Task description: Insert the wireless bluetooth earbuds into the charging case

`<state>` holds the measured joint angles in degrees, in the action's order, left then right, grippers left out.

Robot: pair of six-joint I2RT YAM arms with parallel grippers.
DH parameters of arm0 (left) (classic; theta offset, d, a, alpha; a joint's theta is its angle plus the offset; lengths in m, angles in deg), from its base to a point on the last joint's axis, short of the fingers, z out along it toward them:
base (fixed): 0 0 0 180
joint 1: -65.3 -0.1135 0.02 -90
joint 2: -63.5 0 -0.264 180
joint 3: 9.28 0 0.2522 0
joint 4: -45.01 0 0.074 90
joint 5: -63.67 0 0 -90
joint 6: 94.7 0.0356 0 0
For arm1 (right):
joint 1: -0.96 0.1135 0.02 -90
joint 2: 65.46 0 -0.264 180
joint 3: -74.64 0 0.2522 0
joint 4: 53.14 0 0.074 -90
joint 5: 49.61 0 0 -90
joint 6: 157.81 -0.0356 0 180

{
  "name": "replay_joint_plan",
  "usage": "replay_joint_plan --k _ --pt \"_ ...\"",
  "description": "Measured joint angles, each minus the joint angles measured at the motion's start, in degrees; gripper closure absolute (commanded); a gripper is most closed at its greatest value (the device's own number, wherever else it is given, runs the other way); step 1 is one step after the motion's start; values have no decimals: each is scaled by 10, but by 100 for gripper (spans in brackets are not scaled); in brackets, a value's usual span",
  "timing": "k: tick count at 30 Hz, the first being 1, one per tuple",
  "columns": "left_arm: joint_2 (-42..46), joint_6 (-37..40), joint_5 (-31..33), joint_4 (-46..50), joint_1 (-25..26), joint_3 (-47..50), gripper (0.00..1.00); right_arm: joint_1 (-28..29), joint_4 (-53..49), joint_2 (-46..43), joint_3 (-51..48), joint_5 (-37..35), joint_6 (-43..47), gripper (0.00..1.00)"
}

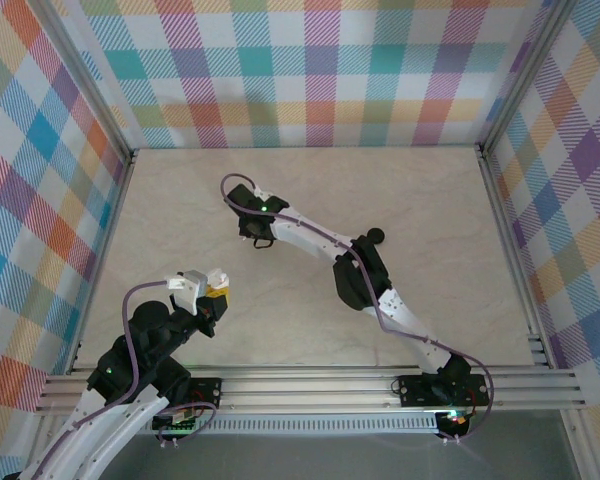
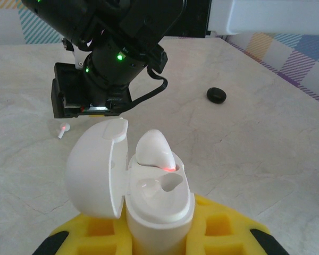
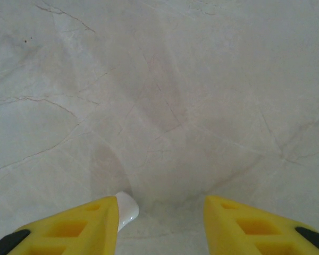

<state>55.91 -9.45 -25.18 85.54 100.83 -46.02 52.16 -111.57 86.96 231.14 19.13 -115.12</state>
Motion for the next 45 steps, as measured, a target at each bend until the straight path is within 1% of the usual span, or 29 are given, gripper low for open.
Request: replay_joint_plan --k 9,15,21,23,28,31,37,42,45 --pt "4 0 0 0 0 0 100 19 26 21 4 -19 17 52" --pt "22 -4 3 2 0 0 100 23 27 25 7 -27 28 57" --pt "22 -4 5 3 0 0 100 23 34 22 -4 -21 47 63" --pt "23 -4 5 3 0 0 100 23 54 7 -36 -19 55 65" --pt "25 -6 5 4 0 0 100 21 127 -58 -164 -10 65 74" --pt "25 -8 5 3 0 0 100 18 151 -96 -232 -4 73 79" --pt "24 -13 5 3 0 0 100 9 183 -148 -323 10 95 86" --pt "23 -15 13 3 0 0 100 1 192 -178 -373 21 110 88" --pt "23 -15 17 3 0 0 100 -3 192 -197 -398 26 113 86"
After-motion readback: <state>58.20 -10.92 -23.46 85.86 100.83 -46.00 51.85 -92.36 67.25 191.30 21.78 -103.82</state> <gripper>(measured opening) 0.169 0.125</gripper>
